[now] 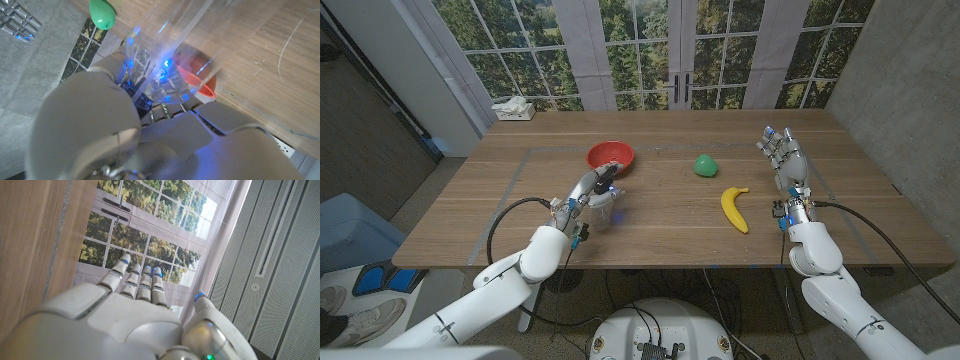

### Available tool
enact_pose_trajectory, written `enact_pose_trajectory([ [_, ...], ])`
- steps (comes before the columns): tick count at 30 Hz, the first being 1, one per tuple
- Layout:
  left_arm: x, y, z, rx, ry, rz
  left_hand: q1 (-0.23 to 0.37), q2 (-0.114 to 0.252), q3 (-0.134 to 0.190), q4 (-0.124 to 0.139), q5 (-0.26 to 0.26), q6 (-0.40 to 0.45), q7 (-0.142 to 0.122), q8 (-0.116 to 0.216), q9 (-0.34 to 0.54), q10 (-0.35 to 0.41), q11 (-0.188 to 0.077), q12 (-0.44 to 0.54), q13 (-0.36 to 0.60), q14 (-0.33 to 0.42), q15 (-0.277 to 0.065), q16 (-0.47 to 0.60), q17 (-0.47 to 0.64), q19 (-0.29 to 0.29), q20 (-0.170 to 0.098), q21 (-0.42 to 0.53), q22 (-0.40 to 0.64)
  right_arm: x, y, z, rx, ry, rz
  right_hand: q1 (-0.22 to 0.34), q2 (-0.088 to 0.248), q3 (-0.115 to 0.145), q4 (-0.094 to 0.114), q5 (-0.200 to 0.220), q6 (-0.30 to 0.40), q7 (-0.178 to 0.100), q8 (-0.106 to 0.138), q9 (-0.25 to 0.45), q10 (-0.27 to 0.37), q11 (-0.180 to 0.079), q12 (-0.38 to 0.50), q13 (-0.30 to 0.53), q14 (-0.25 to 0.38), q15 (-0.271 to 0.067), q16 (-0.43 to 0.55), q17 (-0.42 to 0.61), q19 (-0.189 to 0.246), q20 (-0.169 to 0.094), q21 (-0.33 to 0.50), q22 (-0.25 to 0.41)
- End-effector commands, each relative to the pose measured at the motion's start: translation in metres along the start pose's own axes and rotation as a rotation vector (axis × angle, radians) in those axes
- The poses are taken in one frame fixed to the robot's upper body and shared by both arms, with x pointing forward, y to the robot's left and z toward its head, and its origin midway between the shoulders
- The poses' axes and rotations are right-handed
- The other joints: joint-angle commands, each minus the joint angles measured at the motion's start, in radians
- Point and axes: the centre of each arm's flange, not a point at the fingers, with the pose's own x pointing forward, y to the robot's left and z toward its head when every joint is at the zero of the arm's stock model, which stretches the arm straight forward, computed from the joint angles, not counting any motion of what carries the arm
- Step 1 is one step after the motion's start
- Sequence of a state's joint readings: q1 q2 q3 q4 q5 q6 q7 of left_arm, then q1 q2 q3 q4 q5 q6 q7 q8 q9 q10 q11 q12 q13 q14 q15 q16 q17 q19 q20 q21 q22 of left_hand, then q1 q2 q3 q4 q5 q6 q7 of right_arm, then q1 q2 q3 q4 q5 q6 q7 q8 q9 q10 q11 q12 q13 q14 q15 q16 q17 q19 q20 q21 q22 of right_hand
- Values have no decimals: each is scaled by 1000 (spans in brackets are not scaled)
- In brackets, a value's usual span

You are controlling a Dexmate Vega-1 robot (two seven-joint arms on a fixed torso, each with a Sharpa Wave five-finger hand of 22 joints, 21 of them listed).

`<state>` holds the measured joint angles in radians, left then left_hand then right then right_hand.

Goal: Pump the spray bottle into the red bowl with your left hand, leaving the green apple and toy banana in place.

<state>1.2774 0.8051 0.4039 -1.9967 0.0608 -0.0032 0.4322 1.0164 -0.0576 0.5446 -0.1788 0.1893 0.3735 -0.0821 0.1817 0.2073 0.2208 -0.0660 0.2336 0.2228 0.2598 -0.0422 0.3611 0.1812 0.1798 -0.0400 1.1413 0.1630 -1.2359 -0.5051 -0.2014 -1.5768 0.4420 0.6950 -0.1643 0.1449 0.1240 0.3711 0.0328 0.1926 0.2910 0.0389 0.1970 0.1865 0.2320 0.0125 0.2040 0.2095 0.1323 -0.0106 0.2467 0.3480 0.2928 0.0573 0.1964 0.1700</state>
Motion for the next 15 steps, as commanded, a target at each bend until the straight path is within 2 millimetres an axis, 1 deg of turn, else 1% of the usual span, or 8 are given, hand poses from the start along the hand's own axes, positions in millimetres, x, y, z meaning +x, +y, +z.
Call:
enact_pose_trajectory([
  [1, -16, 3, -1, 67, 21, 17, -21, -34, -53, 12, 8, -69, 2, 6, 6, -30, -23, -15, -3, -22, -99, -26, 1, -20, -9, -32, 4, 1, 0, 2, -7, 0, 5, 0, 21, -1, -3, 1, 2, 2, 2, 2, 3, 0, 1, 1, 4, 11, 0, 1, 7, -1, 0, 4],
  [3, -17, 4, -2, 68, 21, 20, -33, -40, -77, 15, 8, -128, 11, 3, 8, -53, -16, -23, -3, -44, -86, -44, 1, -40, -3, -53, 5, 1, 0, 2, -7, 0, 3, 0, 20, -1, -3, 1, 2, 2, 2, 2, 3, 1, 1, 1, 3, 10, 0, 1, 6, -1, 0, 4],
  [4, -18, 4, -2, 73, 23, 25, -44, -41, -92, 19, 7, -175, 21, 0, 9, -72, -13, -28, -2, -56, -82, -56, 2, -42, -2, -65, 5, 1, 1, 3, -9, -1, 6, 0, 20, -1, -3, 1, 2, 2, 2, 2, 3, 0, 0, 1, 3, 10, 0, 1, 6, -1, 0, 4],
  [7, -19, 6, -3, 71, 21, 34, -60, -39, -112, 23, 6, -234, 33, 1, 10, -97, -7, -33, -2, -70, -75, -71, 2, -60, 0, -87, 5, 2, 1, 4, -11, -2, 7, -1, 20, -2, -3, 1, 2, 3, 2, 2, 3, -1, 0, 1, 3, 10, 0, 1, 7, -1, 0, 4],
  [8, -19, 6, -3, 76, 20, 39, -70, -40, -125, 25, 4, -264, 41, 3, 9, -118, 6, -37, -2, -81, -67, -82, 2, -70, 2, -100, 5, 3, 1, 4, -13, -3, 8, -1, 20, -2, -3, 1, 2, 3, 2, 2, 3, 0, 0, 1, 3, 11, 0, 1, 7, -1, 0, 4],
  [10, -20, 7, -3, 76, 19, 42, -79, -41, -135, 26, 2, -298, 49, 1, 9, -138, 13, -41, -1, -92, -65, -91, 2, -75, -1, -111, 5, 4, 1, 5, -17, -6, 7, -1, 19, -2, -4, 1, 1, 2, 1, 2, 3, -1, 0, 1, 3, 11, 0, 1, 7, 0, 0, 4],
  [12, -21, 6, -3, 75, 15, 49, -82, -42, -139, 26, 1, -307, 53, 2, 9, -142, 14, -41, -1, -96, -65, -94, 2, -76, -3, -115, 5, 4, 2, 6, -16, -9, 10, -1, 19, -2, -4, 1, 1, 2, 1, 2, 2, -2, 0, 1, 3, 10, 0, 1, 7, 0, 0, 4],
  [15, -21, 7, -3, 74, 17, 50, -87, -37, -151, 25, -1, -361, 52, 3, 7, -187, 24, -47, -2, -115, -66, -111, 3, -83, -7, -135, 6, 6, 3, 7, -19, -8, 14, 0, 19, -2, -5, 1, 1, 3, 1, 2, 3, -2, 0, 1, 3, 11, 0, 0, 7, 0, 0, 4],
])
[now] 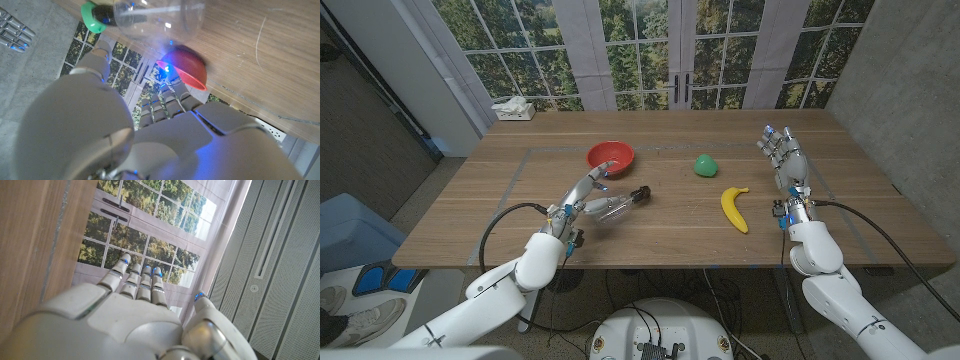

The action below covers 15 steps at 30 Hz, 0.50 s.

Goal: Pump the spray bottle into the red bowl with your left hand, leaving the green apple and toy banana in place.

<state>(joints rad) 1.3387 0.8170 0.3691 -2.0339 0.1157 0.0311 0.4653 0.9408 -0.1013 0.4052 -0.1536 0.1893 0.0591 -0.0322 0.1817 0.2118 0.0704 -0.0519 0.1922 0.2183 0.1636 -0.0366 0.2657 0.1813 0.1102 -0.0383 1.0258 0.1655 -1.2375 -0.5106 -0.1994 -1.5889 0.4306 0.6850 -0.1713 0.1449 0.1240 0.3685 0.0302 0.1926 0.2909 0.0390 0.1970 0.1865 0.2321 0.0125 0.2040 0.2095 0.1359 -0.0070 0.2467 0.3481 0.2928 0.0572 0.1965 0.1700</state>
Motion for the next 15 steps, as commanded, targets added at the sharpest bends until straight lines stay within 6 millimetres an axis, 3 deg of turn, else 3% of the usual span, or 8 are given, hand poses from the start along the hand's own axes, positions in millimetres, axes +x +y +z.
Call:
enact_pose_trajectory([
  [1, -6, 3, -2, 18, 1, 25, -16, 7, -17, 0, -2, -59, 2, 5, 2, -51, 8, -7, 2, -29, -74, -23, 3, -19, -8, -27, 3, 5, 2, 4, -10, -6, 7, 0, 18, 0, -2, 1, 0, 3, 1, 2, 2, -1, 0, 1, 0, 8, 0, 0, 7, 0, 0, 4],
  [5, -7, 6, -3, -1, -7, 36, -46, 10, -39, 10, -7, -81, -7, 14, -2, -88, 15, -7, 0, -63, -61, -44, 3, -53, -8, -59, 3, 6, 4, 3, -10, -3, 11, 0, 18, 0, -3, 1, -1, 1, 0, 2, 2, -1, 0, 1, -1, 7, -1, 0, 6, 1, 0, 4],
  [15, -8, 18, -4, -53, -27, 63, -178, 15, -102, 48, -17, -164, -68, 10, -16, -162, 15, -7, -9, -132, -52, -71, 5, -85, -11, -125, 3, 9, 7, 2, -9, 4, 14, 1, 13, -1, -7, 0, -1, 3, 0, 2, 1, 2, 0, 1, 0, 8, -1, -2, 6, 3, 0, 4],
])
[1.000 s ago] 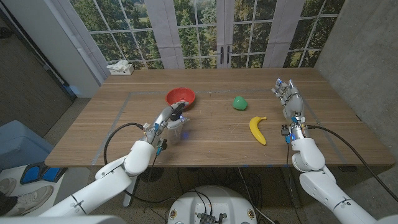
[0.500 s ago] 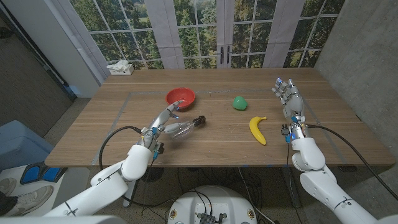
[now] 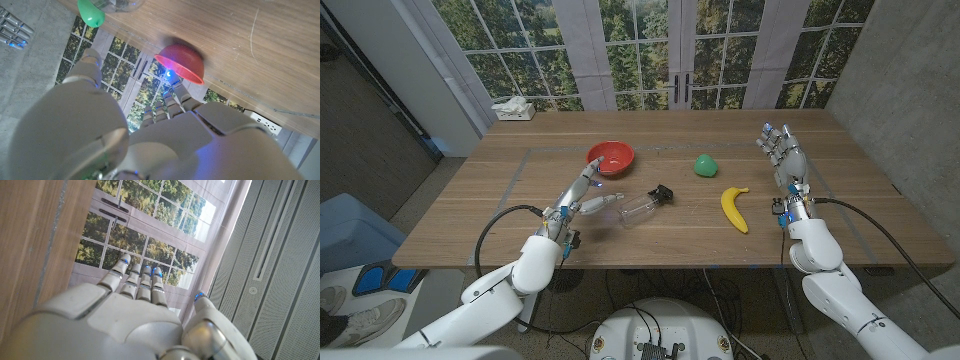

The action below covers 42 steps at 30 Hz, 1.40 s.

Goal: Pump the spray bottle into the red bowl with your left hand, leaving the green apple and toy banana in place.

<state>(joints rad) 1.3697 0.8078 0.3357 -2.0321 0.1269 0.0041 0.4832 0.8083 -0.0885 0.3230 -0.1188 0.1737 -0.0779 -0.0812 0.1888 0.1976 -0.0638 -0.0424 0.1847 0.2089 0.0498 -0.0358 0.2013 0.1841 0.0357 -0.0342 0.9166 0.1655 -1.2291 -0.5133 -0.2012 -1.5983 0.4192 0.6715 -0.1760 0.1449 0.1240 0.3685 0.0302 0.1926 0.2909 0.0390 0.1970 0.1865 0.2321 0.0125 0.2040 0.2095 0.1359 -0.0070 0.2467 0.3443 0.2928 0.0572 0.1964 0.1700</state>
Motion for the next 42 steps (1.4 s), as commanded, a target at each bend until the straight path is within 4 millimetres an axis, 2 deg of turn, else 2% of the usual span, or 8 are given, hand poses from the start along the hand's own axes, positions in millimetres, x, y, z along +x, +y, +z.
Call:
enact_pose_trajectory([
  [1, -2, 12, -2, -71, -23, 36, -64, 4, -26, 19, -1, -38, -24, 1, -3, -37, 3, -1, -1, -28, -52, -9, 2, -20, -15, -25, 4, 4, 4, 0, -6, 6, 7, 1, 12, -1, -7, 0, -2, 2, 0, 2, 1, 3, 0, 1, 0, 8, -2, 2, 6, 3, 0, 4],
  [6, -1, 18, -7, -175, -30, 52, -178, 24, -66, 50, 6, -81, -53, 3, -10, -109, -8, -3, -8, -113, -41, -20, 1, -91, -16, -100, 3, 5, 5, 0, -13, 11, 12, 1, 7, -3, -10, -1, -2, 6, 0, 2, 1, 5, 0, 1, 1, 10, -2, 0, 7, -8, 0, 4],
  [13, 1, 24, -10, -293, -14, 94, -262, 46, -89, 56, 12, -94, -65, 3, -18, -184, -47, -7, -22, -216, -46, -25, -6, -262, 5, -231, 1, 8, 7, -3, -12, 22, 23, -3, -10, -10, -15, -3, -5, 12, -1, 1, -1, 12, -1, 1, -3, 20, -6, -4, 7, -7, 0, 3],
  [19, 6, 28, -10, -387, -37, 132, -308, 57, -101, 65, 14, -68, -70, 8, -22, -190, -62, -2, -27, -256, -45, -26, -7, -322, 19, -283, 1, 11, 8, -6, 7, 42, 45, -13, -33, -23, -20, -5, -14, 11, -4, 1, -13, 9, -5, 0, -18, 16, -16, -8, -1, 2, -4, 3],
  [25, 12, 31, -11, -449, -58, 148, -381, 128, -97, 109, 22, -35, -66, 11, -25, -181, -57, 3, -32, -264, -44, -15, -1, -320, 24, -311, 2, 14, 9, -10, 36, 63, 52, -22, -51, -33, -24, -5, -22, 9, -6, 1, -25, 7, -9, 0, -39, -1, -27, -15, -15, -11, -8, 3],
  [34, 28, 36, -9, -553, -91, 152, -453, 184, -99, 150, 30, -1, -45, 11, -28, -157, -62, 8, -34, -258, -49, -10, -1, -300, 17, -330, 2, 19, 10, -13, 67, 89, 55, -32, -66, -42, -28, -5, -37, 6, -10, 0, -42, 9, -12, -1, -55, -8, -37, -23, -30, -20, -11, 3],
  [37, 34, 37, -8, -574, -104, 154, -503, 285, -62, 199, 54, 12, -18, 1, -29, -136, -52, 8, -36, -250, -44, -9, -4, -287, 29, -354, 2, 19, 10, -15, 81, 94, 46, -36, -68, -45, -28, -4, -51, 0, -14, 0, -46, 9, -13, -2, -59, -10, -39, -26, -32, -20, -10, 3],
  [42, 40, 40, -10, -602, -113, 167, -524, 304, 14, 253, 87, 37, 7, 0, -29, -117, -44, 9, -36, -240, -46, -9, -5, -260, 17, -368, 3, 18, 10, -19, 90, 113, 31, -38, -68, -44, -30, -2, -69, 0, -18, -1, -54, 8, -14, -2, -61, -28, -42, -32, -33, -27, -9, 3],
])
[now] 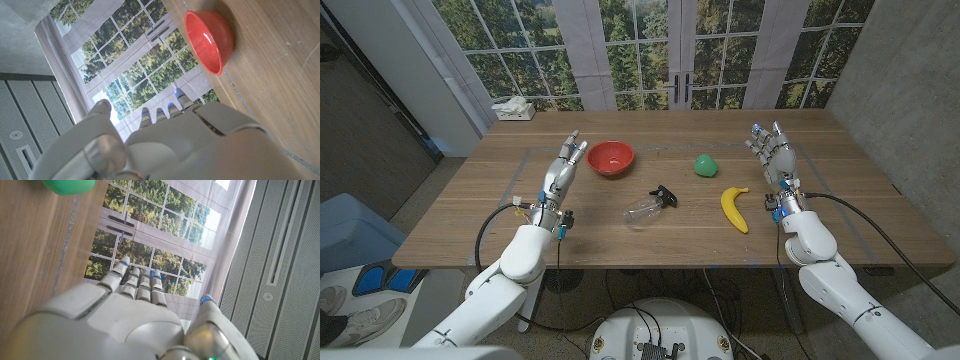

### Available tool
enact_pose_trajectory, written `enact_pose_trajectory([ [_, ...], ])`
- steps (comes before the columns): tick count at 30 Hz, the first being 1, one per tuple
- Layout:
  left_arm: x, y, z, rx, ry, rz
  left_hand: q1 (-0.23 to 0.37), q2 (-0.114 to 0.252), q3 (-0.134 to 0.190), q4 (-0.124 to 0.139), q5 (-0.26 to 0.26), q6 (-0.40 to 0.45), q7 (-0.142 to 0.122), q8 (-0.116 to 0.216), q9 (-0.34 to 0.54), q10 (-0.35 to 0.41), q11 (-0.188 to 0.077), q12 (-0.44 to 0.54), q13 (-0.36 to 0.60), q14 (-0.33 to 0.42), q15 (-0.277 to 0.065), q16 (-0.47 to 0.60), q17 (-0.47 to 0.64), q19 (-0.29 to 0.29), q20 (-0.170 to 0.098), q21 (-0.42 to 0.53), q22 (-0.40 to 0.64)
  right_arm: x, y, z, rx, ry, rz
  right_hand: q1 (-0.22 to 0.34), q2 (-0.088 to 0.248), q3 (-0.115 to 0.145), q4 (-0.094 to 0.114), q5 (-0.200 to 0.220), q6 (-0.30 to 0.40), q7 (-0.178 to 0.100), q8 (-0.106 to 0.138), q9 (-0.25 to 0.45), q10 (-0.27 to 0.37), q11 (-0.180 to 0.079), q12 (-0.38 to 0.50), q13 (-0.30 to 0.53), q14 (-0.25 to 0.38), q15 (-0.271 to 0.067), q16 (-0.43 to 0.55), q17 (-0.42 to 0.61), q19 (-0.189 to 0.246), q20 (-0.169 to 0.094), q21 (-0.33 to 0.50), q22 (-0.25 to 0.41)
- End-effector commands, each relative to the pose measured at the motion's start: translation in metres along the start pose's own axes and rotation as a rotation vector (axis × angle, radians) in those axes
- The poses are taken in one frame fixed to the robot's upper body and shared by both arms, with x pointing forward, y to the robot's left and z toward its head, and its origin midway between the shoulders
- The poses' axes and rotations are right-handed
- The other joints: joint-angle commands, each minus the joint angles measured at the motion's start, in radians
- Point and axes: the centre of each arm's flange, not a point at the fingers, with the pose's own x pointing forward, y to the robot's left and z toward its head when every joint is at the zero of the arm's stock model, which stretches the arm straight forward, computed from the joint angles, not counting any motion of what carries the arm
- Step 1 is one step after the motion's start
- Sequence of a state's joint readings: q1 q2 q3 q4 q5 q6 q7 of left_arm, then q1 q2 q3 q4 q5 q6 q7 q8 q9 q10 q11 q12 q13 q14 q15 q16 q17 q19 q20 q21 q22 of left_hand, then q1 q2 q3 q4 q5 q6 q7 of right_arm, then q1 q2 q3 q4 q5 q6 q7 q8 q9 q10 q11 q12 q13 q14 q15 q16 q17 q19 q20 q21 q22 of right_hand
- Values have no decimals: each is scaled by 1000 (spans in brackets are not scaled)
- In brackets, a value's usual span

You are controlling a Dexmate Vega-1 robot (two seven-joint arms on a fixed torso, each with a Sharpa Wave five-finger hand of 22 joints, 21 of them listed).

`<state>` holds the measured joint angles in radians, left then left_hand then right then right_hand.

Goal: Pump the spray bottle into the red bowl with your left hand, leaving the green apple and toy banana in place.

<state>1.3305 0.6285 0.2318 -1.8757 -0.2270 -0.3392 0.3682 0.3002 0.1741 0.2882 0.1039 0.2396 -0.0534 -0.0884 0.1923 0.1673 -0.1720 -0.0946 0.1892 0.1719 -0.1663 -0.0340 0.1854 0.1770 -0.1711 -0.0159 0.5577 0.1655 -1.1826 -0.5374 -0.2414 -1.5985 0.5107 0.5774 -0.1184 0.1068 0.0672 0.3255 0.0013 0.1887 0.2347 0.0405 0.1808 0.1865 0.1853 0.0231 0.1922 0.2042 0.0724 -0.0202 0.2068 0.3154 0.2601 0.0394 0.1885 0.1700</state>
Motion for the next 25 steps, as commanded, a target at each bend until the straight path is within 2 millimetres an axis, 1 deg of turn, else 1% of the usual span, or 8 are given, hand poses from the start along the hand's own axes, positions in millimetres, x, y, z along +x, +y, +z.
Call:
enact_pose_trajectory([
  [1, 20, 4, 2, -122, -40, 14, -17, 41, 55, 35, 24, 15, 15, -4, 1, -5, 9, 5, 1, -22, -49, 7, 2, -52, -4, -10, 3, 2, 1, -8, 42, 32, -20, 0, -10, -1, -1, 2, -13, -2, -1, -1, -9, -4, -2, 3, 4, -18, -2, -4, 1, -14, 0, 3],
  [2, 21, 5, 2, -127, -42, 8, -22, 39, 73, 44, 32, 25, 18, -2, 1, 7, 8, 7, 1, -15, -57, 8, 1, -41, -14, -13, 3, 1, 1, -9, 52, 30, -28, -1, -9, 0, -1, 3, -14, -1, -1, -1, -8, -3, -2, 3, 3, -20, -2, -5, 1, -19, 0, 3],
  [4, 25, 7, 1, -148, -53, 13, -25, 37, 85, 49, 37, 31, 20, -2, 1, 13, 10, 8, 0, -11, -59, 8, 1, -36, -26, -16, 2, 1, 2, -10, 59, 36, -28, -2, -6, 0, -1, 4, -18, 0, -1, -1, -9, -4, -1, 2, 3, -21, -2, -7, 3, -27, 1, 3],
  [6, 29, 9, 0, -173, -64, 18, -31, 33, 110, 57, 46, 51, 24, -1, 1, 31, 11, 10, 0, -6, -69, 7, -1, -28, -51, -24, 1, 0, 5, -12, 75, 34, -41, -5, -1, 2, 2, 5, -19, -1, 0, -1, -10, -6, -1, 2, 3, -23, -2, -9, 6, -40, 2, 3],
  [10, 38, 10, -1, -219, -96, 15, -36, 34, 140, 60, 55, 66, 28, -3, 0, 46, 13, 10, 0, 1, -77, 6, -2, -14, -90, -33, 0, -1, 10, -14, 92, 39, -40, -8, 7, 5, 5, 6, -21, 0, 1, -2, -12, -9, -1, 2, 2, -25, -3, -11, 6, -52, 3, 3],
  [14, 43, 11, -3, -275, -116, 31, -40, 33, 163, 61, 62, 71, 34, -6, 1, 53, 17, 9, 0, 12, -75, 6, -3, -3, -122, -41, -1, -3, 12, -13, 97, 40, -57, -11, 20, 9, 10, 9, -22, -2, 2, -2, -12, -10, 0, 1, 1, -29, -3, -12, 7, -61, 3, 2],
  [18, 45, 11, -6, -297, -115, 32, -43, 31, 171, 61, 63, 69, 39, -8, 1, 52, 22, 7, 0, 12, -73, 5, -3, 1, -125, -45, -1, -8, 13, -9, 77, 28, -78, -15, 29, 11, 14, 10, -23, -1, 3, -2, -13, -11, 1, 1, 1, -31, -2, -13, 8, -64, 4, 2],
  [25, 48, 17, -13, -322, -63, 62, -45, 29, 185, 59, 66, 69, 44, -10, 1, 53, 28, 5, 0, 11, -68, 2, -4, 3, -128, -53, -1, -16, 14, -5, 68, -8, -120, -17, 30, 12, 15, 11, -23, 1, 4, -3, -13, -11, 1, 0, 3, -29, -2, -17, 9, -64, 4, 2],
])
